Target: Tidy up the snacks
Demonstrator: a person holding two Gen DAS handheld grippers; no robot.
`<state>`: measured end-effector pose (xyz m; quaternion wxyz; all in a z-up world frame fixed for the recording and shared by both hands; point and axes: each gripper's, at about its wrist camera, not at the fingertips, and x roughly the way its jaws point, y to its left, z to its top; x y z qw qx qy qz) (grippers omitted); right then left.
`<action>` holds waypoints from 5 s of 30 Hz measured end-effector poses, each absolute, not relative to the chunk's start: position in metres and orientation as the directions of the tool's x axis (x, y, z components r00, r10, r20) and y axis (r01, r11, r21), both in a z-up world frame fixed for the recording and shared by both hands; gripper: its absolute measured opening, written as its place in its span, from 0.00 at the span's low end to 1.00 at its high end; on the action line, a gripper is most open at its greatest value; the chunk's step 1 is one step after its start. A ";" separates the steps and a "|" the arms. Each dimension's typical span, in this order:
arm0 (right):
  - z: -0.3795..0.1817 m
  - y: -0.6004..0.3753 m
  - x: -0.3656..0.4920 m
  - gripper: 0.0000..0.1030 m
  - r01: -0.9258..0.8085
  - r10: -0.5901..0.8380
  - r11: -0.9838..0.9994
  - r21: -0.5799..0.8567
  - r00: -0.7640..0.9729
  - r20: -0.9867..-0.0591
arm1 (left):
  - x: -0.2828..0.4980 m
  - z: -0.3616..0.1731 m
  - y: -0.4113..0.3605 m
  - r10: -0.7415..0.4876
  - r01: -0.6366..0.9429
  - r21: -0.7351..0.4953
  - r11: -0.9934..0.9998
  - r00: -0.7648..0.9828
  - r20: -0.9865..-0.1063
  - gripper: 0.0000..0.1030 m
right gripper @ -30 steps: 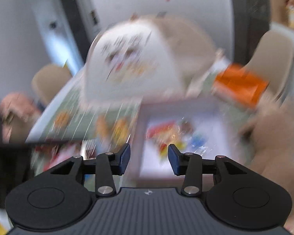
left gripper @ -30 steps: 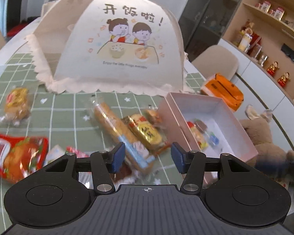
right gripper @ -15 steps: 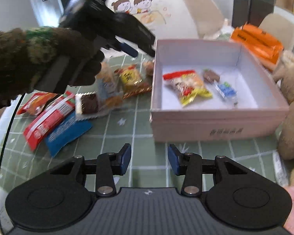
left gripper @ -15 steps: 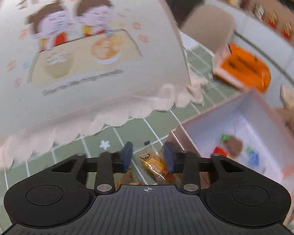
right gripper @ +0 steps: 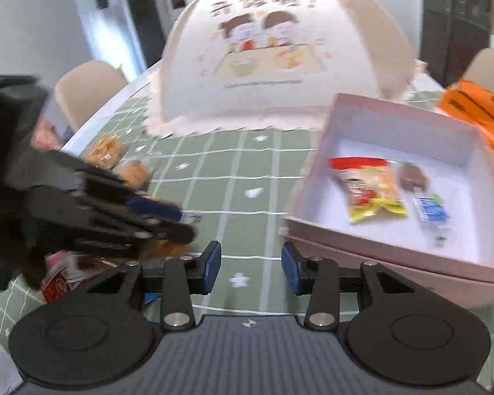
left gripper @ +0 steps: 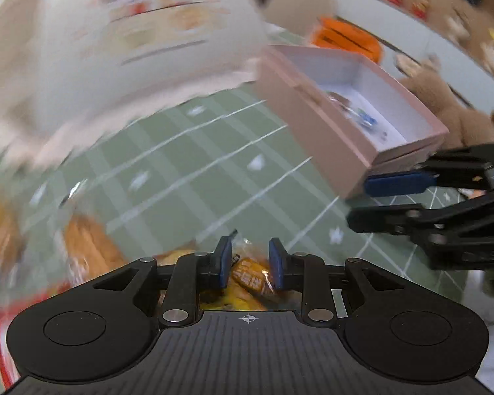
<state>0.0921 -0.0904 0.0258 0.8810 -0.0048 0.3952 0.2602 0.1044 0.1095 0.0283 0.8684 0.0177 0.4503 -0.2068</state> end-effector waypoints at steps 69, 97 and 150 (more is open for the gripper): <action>-0.011 -0.141 -0.039 0.85 -0.379 0.289 0.925 0.039 0.632 -0.719 | -0.043 0.042 0.275 -0.010 -0.353 -0.298 0.887 0.630 -0.776 0.40; -0.019 -0.142 -0.040 0.98 -0.372 0.300 0.927 0.040 0.674 -0.675 | -0.048 0.034 0.223 0.197 -0.151 0.136 0.979 0.549 -0.812 0.41; 0.015 -0.122 -0.014 0.19 -0.537 0.320 0.843 -0.026 0.542 -0.777 | -0.111 0.105 0.125 -0.232 0.137 -0.187 0.973 0.593 -0.772 0.42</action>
